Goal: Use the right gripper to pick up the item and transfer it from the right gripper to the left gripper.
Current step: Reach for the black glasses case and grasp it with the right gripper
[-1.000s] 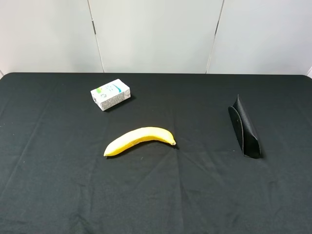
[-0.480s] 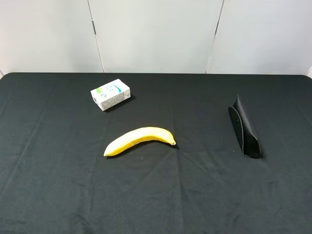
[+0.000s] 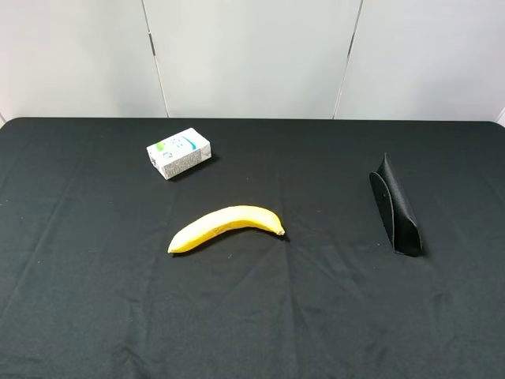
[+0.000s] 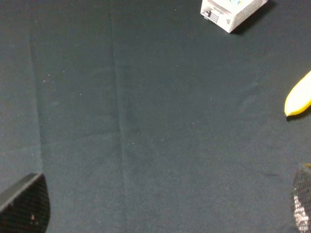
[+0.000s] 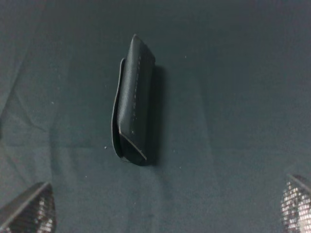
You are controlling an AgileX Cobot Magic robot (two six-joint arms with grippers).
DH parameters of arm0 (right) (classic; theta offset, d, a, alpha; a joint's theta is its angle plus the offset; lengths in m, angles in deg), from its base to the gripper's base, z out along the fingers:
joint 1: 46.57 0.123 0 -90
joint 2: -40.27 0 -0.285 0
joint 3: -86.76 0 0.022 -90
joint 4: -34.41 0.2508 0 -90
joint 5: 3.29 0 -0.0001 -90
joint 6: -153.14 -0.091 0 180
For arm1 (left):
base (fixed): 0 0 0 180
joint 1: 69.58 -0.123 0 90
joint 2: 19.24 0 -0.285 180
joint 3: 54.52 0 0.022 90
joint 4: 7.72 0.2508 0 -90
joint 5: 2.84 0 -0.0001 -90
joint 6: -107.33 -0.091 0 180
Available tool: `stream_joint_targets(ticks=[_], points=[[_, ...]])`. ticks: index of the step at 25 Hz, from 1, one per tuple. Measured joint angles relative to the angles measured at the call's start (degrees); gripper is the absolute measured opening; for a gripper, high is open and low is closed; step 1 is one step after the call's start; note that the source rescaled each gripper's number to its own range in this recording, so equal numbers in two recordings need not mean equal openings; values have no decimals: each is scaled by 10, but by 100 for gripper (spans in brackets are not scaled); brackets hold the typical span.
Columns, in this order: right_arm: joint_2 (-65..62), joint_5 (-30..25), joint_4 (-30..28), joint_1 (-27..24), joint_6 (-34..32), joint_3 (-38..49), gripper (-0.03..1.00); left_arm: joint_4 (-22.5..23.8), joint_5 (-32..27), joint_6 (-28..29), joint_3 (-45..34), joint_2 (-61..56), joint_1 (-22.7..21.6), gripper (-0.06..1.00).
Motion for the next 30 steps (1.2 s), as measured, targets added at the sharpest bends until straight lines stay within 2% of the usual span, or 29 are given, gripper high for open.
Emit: stream_joint_targets(ticks=[6, 15, 25, 30], points=[[155, -2, -1, 3, 5, -87, 100, 0, 0, 0, 0, 0, 0, 99], [351, -26, -2, 83, -4, -177, 100, 0, 0, 0, 0, 0, 0, 99], [529, -41, -2, 88, -30, -211, 100, 0, 0, 0, 0, 0, 0, 99], [579, -17, -2, 88, -30, -211, 100, 0, 0, 0, 0, 0, 0, 99]])
